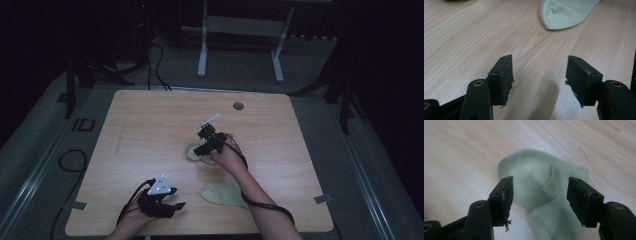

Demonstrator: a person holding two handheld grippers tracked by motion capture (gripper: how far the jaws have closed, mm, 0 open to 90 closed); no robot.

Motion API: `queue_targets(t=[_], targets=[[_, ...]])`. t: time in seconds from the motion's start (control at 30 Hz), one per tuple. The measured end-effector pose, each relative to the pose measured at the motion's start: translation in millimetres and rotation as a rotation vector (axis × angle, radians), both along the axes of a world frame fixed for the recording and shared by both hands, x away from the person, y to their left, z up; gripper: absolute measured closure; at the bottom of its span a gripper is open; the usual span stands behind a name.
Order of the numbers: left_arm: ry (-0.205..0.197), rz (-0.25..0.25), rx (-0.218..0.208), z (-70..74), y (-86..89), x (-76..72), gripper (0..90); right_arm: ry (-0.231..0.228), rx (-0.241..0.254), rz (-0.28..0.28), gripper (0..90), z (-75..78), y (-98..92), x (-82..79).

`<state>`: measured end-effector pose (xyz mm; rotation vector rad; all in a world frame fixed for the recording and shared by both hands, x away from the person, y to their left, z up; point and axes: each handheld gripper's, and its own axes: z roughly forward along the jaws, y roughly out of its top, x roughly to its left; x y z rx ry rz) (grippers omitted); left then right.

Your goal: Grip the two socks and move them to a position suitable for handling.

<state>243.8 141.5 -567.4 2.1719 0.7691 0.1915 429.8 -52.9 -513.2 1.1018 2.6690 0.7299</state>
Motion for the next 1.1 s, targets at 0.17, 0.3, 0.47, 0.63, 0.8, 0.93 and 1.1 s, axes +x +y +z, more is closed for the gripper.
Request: queue_targets(t=[0.17,0.3,0.47,0.63,0.8,0.93,1.1], targets=[[0.003,-0.005,-0.01,0.5,0.6,-0.3,38.5,0.005,-0.029,-0.025,37.2,-14.6,14.1,8.3],[0.0,-0.004,-0.012,1.1,0.6,-0.7,38.5,0.01,-0.06,-0.036,37.1,-27.1,19.9,8.5],[-0.001,-0.002,-0.013,1.5,1.4,-0.9,38.5,-0.031,-0.095,-0.033,42.1,-28.7,22.8,3.5],[0.006,0.003,-0.022,1.1,2.0,-1.0,38.5,-0.034,-0.098,-0.025,60.6,-27.3,24.2,-0.4],[0.007,0.001,-0.025,1.1,1.4,-0.8,38.4,-0.043,-0.116,-0.023,79.3,-26.1,24.7,-1.5],[0.012,-0.001,-0.029,1.0,1.0,-1.0,38.5,-0.021,-0.096,-0.038,80.7,-17.0,21.0,0.2],[0.009,0.0,-0.022,0.3,0.3,-0.7,38.4,-0.072,-0.053,-0.053,80.8,16.0,7.5,-3.1]])
